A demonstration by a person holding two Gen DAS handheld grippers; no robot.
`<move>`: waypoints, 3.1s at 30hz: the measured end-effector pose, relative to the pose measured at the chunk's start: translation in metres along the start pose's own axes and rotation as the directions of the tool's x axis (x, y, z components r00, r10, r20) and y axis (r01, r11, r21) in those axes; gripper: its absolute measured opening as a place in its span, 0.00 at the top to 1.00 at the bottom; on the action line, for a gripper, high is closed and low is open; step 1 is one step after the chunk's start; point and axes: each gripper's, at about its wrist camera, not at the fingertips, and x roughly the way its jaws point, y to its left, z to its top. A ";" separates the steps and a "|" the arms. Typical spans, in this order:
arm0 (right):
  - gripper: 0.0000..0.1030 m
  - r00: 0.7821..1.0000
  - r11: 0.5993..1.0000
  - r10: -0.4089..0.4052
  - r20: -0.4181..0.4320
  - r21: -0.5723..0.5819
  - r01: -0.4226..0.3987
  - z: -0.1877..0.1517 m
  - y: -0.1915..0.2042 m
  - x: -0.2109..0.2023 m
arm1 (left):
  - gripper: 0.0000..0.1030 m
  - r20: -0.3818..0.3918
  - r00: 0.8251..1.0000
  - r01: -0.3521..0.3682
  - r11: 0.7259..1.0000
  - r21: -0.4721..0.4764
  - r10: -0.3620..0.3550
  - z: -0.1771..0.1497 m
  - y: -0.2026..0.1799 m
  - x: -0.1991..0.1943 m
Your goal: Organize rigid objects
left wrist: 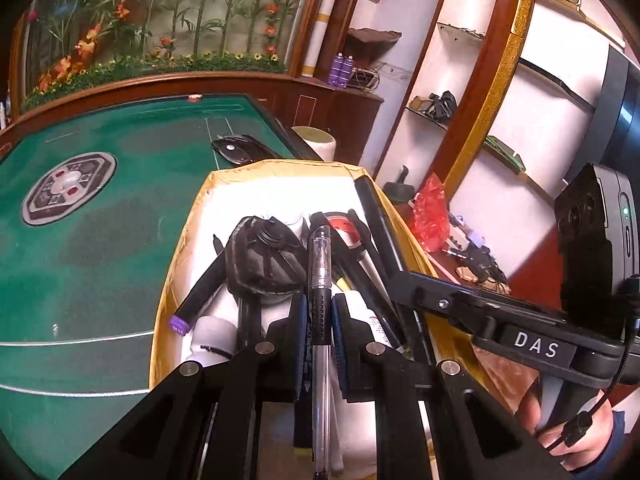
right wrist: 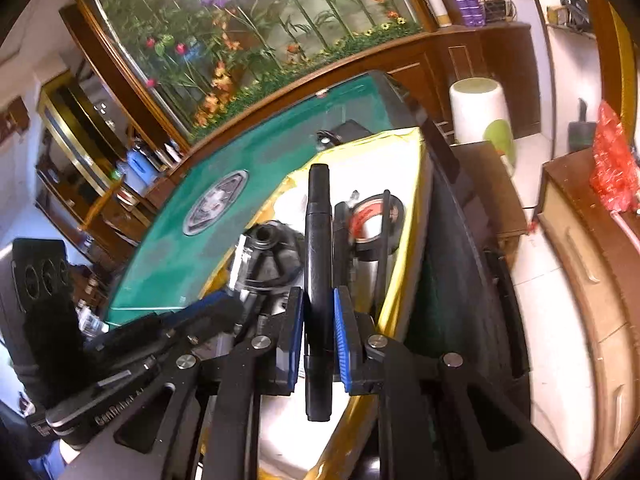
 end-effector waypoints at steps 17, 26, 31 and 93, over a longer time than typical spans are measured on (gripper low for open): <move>0.86 0.998 0.998 -0.069 0.004 0.000 0.069 0.001 0.004 0.004 | 0.88 -0.034 0.999 -0.005 0.999 0.050 0.007 -0.002 0.002 0.024; 0.85 0.992 0.991 -0.127 0.000 -0.051 0.127 -0.007 0.021 0.005 | 0.88 -0.039 0.999 -0.007 0.999 0.039 0.009 -0.009 0.010 0.021; 0.85 0.992 0.991 -0.123 -0.009 -0.059 0.123 -0.014 0.027 -0.003 | 0.84 -0.007 1.000 -0.024 0.998 0.058 0.024 -0.014 0.005 0.011; 0.23 0.919 0.948 -0.242 0.311 -0.127 0.293 -0.059 0.070 -0.066 | 0.01 0.144 0.913 -0.405 0.888 0.218 0.381 -0.058 -0.015 -0.040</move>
